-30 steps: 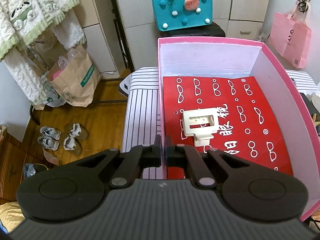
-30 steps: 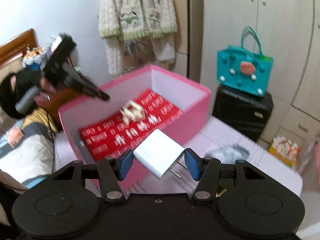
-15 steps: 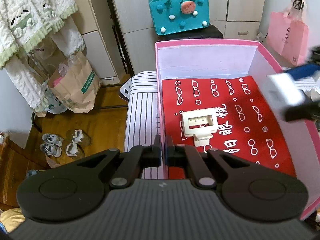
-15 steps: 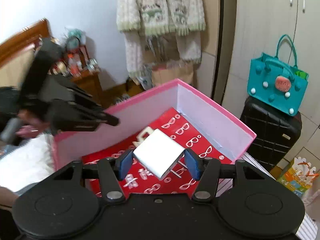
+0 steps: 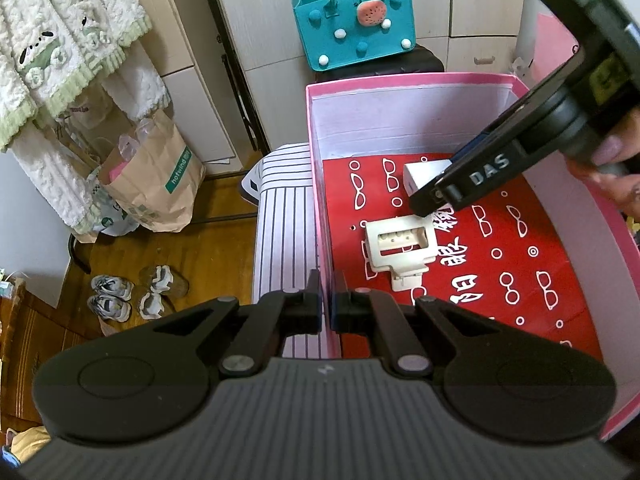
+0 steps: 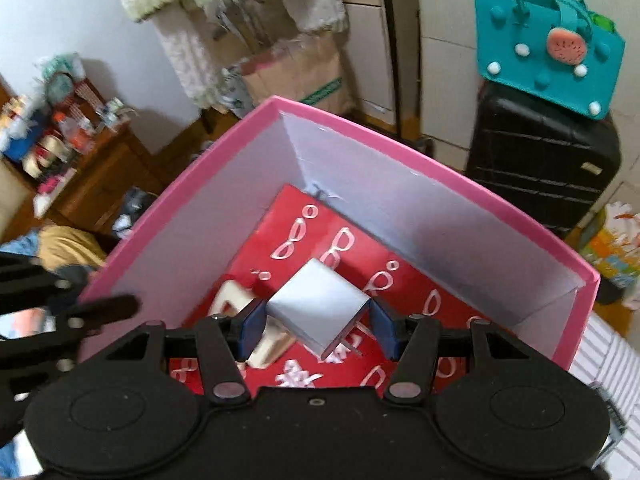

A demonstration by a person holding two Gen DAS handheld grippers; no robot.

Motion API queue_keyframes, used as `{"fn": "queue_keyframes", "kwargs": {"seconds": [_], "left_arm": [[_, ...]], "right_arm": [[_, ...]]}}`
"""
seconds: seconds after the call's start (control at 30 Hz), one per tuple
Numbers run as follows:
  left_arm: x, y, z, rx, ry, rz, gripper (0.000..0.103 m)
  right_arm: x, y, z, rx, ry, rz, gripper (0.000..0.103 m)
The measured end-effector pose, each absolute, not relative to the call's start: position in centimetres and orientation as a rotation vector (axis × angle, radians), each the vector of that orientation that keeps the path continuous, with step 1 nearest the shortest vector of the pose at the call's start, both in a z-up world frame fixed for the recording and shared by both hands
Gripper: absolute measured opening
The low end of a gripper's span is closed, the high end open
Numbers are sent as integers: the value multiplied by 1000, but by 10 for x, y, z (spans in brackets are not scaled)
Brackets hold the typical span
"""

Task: Organize rigid objects
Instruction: 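Carry the white charger into the pink box beside the clip and release, then grasp the grey round case with the right gripper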

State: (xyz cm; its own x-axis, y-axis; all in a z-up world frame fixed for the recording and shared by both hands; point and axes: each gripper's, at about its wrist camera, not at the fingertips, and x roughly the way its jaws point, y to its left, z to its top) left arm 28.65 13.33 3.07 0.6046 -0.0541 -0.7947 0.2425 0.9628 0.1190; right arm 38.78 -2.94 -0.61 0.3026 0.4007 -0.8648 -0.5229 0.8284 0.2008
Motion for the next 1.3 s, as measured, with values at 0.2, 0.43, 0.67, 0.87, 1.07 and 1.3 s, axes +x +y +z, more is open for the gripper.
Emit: {"fn": "queue_keyframes", "kwargs": {"seconds": [0.2, 0.43, 0.67, 0.87, 1.07, 1.3], "left_arm": [[286, 135, 31, 212, 906, -177, 3], [286, 133, 31, 213, 904, -179, 3], [286, 129, 30, 245, 903, -173, 4], [288, 132, 31, 220, 925, -181, 5], [286, 134, 30, 190, 933, -178, 6], [286, 134, 29, 168, 936, -155, 6]], "right_arm": [[393, -38, -7, -43, 1113, 596, 70], [353, -72, 27, -32, 972, 663, 70], [299, -128, 63, -52, 797, 685, 71], [260, -185, 61, -77, 724, 584, 71], [231, -240, 42, -48, 710, 478, 71], [219, -277, 3, -58, 759, 350, 77]]}}
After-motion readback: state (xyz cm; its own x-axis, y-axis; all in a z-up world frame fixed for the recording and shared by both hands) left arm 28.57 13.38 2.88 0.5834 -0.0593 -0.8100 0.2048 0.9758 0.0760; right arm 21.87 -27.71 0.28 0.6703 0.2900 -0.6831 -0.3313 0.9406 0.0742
